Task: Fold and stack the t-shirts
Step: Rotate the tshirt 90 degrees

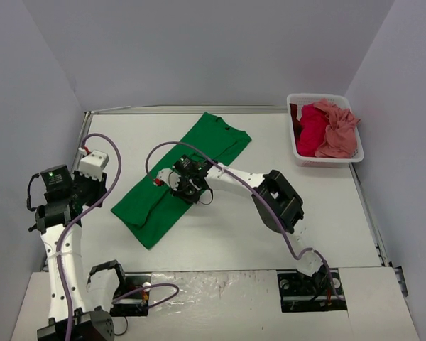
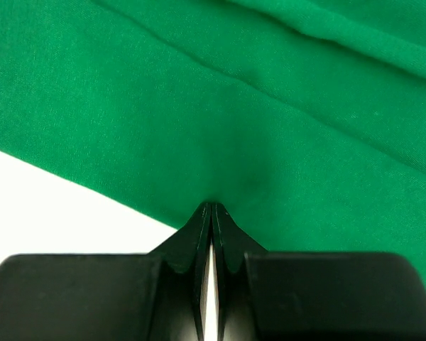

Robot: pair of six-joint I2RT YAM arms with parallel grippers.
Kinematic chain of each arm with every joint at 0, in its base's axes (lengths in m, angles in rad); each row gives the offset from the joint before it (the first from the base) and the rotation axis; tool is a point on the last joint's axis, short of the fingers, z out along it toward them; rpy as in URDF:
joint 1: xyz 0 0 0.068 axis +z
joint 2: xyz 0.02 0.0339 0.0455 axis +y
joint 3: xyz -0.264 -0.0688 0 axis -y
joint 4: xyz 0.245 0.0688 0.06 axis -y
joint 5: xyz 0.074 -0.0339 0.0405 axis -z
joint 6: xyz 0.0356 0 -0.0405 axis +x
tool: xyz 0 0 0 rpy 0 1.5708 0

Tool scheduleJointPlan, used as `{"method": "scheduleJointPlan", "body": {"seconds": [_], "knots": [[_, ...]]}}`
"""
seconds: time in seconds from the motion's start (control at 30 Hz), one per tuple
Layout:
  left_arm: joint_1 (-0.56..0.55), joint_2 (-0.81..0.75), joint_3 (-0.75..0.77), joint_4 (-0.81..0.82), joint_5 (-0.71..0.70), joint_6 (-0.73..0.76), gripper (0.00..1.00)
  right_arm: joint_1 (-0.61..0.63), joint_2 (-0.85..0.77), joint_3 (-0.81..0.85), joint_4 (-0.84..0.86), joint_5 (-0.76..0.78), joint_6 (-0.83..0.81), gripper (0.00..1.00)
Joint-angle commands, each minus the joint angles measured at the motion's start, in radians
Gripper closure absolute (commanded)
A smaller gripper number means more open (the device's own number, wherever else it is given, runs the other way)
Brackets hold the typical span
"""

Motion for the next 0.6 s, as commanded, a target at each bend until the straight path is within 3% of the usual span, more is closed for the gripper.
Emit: {"method": "scheduleJointPlan", "body": {"seconds": [0.0, 0.27, 0.57], "knots": [[0.009, -0.024, -0.005, 0.009, 0.006, 0.004, 0.78, -0.012, 0.007, -0.081, -0.091, 0.011, -0.016, 1.0], [0.01, -0.001, 0.041, -0.015, 0.051, 0.02, 0.78, -0.099, -0.119, -0.232, -0.134, 0.016, -0.011, 1.0], [0.009, 0.037, 0.101, -0.054, 0.097, 0.06, 0.75, -0.263, -0.209, -0.279, -0.226, 0.08, -0.034, 1.0]]}}
